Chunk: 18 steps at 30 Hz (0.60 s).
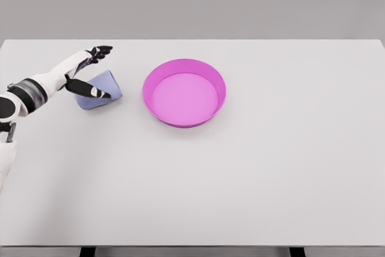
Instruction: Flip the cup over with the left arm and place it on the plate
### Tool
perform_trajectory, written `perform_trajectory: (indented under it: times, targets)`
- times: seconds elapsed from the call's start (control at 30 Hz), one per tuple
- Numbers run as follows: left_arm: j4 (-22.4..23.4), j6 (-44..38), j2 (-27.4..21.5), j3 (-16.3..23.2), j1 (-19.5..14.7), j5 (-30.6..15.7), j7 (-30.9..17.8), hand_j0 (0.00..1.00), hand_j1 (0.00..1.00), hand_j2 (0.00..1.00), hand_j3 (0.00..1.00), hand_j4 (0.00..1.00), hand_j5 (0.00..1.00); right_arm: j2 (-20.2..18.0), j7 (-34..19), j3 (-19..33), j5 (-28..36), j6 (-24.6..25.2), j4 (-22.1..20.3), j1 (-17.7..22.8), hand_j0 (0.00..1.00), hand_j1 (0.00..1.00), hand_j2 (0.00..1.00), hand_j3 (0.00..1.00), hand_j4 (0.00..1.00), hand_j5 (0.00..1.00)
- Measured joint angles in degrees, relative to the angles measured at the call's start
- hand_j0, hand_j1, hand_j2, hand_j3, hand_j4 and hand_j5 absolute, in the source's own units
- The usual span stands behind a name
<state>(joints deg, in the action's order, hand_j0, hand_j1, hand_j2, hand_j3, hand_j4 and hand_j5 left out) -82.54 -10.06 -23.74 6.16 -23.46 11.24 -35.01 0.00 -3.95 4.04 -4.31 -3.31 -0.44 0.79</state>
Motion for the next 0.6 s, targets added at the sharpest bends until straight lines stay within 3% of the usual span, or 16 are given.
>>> perform_trajectory:
  times: [0.2, 0.37, 0.6]
  targets:
    - [1.78, -7.03, 0.13, -0.05, -0.62, 3.23, 0.0, 1.0, 1.0, 1.0, 1.0, 1.0, 1.0, 0.0, 0.0, 0.0, 0.0, -0.02, 0.0, 0.0, 1.0, 1.0, 1.0, 1.0, 1.0, 1.0]
    - [2.0, -8.36, 0.09, 0.05, -0.27, 4.42, 0.0, 1.0, 1.0, 1.0, 1.0, 1.0, 1.0, 0.0, 0.0, 0.0, 0.0, 0.0, 0.0, 0.0, 1.0, 1.0, 1.0, 1.0, 1.0, 1.0]
    - [1.84, -6.61, -0.05, 1.6, -0.53, 12.54, 0.0, 1.0, 1.0, 1.0, 1.0, 1.0, 1.0, 0.0, 0.0, 0.0, 0.0, -0.01, 0.0, 0.0, 1.0, 1.0, 1.0, 1.0, 1.0, 1.0]
